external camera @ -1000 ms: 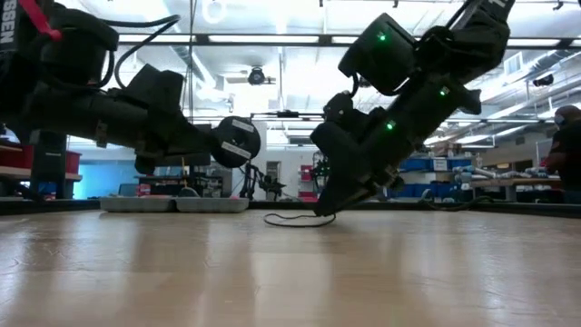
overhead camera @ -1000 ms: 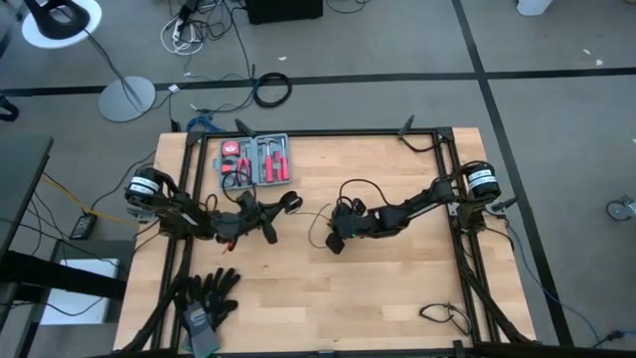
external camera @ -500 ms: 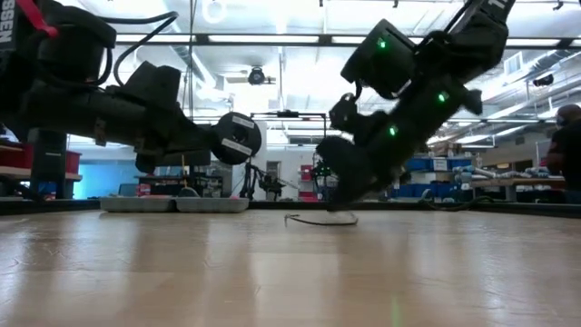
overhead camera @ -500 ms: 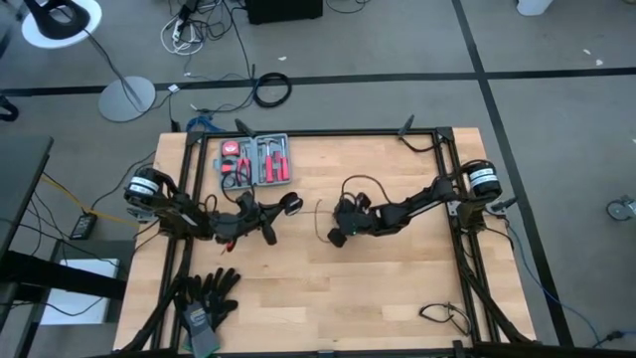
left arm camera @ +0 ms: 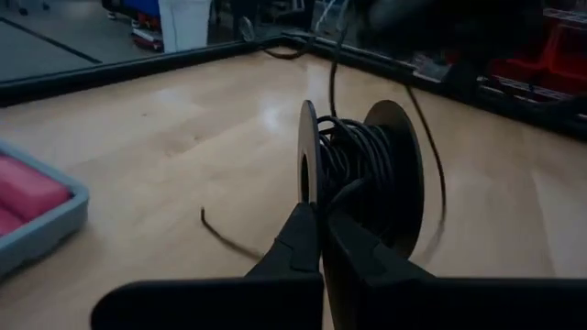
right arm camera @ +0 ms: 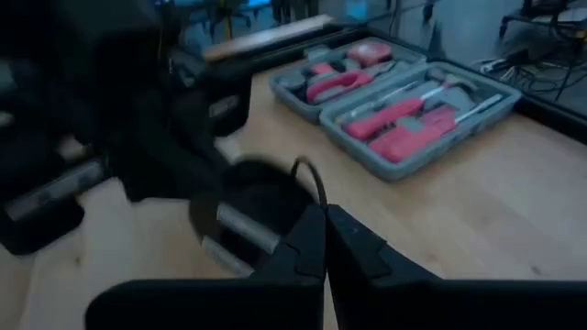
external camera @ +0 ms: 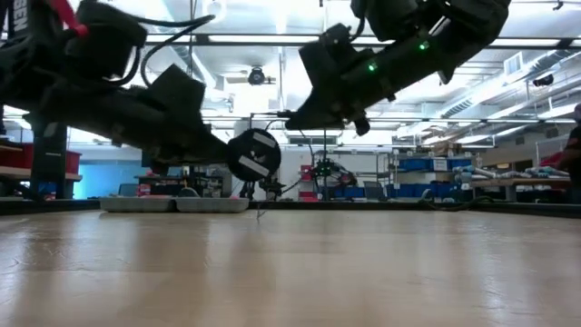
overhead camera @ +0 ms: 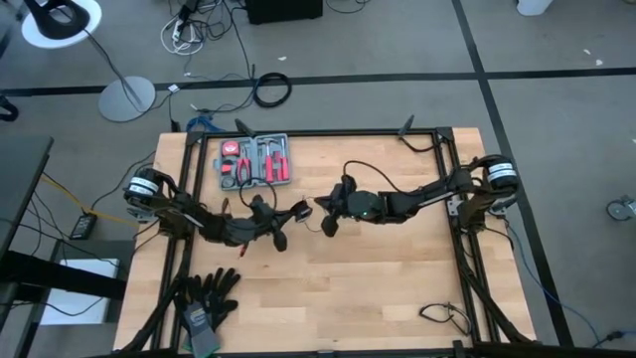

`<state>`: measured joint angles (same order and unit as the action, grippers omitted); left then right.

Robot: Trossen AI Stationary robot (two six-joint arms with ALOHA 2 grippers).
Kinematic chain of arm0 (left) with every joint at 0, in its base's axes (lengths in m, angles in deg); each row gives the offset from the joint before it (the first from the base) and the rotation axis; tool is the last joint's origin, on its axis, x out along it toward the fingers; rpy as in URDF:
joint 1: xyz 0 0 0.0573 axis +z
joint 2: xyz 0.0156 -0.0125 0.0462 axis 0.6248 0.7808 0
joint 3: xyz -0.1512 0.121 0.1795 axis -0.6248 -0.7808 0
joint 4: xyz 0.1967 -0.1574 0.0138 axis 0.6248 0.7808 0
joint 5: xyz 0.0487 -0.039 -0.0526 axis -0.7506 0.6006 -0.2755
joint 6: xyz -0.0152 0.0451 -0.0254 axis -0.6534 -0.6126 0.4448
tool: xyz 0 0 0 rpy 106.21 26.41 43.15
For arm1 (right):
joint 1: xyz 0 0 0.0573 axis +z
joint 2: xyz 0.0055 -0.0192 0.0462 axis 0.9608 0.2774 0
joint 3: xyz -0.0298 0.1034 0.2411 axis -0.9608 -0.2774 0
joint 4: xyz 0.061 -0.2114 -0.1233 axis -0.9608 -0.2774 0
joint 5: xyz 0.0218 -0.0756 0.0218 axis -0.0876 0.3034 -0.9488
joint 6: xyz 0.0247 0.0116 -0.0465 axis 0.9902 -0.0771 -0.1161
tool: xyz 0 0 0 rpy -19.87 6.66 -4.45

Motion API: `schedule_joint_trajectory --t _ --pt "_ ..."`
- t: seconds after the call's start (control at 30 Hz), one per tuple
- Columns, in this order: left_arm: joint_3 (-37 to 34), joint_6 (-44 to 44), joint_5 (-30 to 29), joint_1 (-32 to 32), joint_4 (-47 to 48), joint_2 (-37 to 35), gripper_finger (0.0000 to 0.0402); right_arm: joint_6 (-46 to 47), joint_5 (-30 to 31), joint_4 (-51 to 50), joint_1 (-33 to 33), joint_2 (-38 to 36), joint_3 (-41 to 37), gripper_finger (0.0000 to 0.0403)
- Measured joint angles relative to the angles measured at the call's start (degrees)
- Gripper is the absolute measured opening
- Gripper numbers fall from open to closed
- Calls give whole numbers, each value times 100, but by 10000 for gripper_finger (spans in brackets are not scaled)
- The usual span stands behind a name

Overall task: Coil cords
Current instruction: Coil the black wire onto the spool

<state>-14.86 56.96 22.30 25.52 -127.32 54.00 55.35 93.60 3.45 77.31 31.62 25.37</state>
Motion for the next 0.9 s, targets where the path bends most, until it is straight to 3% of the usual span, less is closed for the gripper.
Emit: schedule_joint_trajectory --t 0.2,0.4,0.63,0.9 --pt "234 -7 -677 25 337 2 0 -393 -140 91 215 242 272 0" --pt "254 25 -678 119 269 2 0 -645 -581 235 264 409 421 0" --pt "425 3 -655 155 206 7 0 -649 -1005 221 240 1168 1011 0" --pt "246 9 -637 118 -244 10 0 -468 -961 -938 233 1392 1229 21"
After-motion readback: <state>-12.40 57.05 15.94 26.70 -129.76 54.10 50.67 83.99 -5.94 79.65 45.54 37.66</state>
